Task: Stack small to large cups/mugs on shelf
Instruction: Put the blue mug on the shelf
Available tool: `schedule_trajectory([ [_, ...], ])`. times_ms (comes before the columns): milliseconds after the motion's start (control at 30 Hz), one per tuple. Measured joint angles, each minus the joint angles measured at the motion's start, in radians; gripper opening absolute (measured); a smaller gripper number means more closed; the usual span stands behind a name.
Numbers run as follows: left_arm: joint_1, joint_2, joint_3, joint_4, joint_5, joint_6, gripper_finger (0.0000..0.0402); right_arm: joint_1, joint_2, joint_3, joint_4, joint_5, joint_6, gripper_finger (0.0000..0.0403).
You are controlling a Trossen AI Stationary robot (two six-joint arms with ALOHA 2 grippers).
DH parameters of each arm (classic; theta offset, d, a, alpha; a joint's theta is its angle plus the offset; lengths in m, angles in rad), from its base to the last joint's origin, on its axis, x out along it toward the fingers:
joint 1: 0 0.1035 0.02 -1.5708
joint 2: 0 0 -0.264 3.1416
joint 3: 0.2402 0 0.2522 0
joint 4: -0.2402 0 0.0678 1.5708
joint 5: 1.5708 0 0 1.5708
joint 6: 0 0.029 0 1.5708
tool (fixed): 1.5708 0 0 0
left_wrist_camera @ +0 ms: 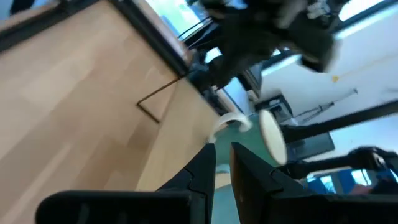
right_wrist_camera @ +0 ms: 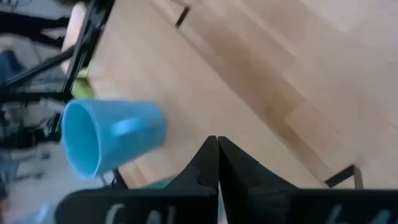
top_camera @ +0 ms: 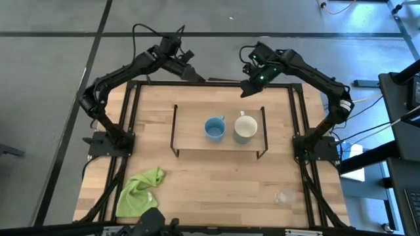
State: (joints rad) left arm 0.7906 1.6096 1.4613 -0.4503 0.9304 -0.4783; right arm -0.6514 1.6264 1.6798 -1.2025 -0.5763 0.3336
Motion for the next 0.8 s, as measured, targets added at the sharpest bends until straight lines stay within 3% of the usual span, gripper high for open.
schedule_trajectory([
  [300,-0.034,0.000,-0.104,-0.005,-0.010,-0.074,0.0042,0.000,0.008,0.025,0.001,-0.077,-0.115,0.0004],
  [500,-0.083,0.000,-0.119,-0.018,0.012,-0.090,0.0042,0.014,0.054,0.027,-0.002,-0.146,-0.150,0.0004],
  [800,-0.127,0.000,-0.120,-0.092,-0.036,-0.078,0.0042,0.058,0.108,0.027,-0.027,-0.237,-0.192,0.0004],
])
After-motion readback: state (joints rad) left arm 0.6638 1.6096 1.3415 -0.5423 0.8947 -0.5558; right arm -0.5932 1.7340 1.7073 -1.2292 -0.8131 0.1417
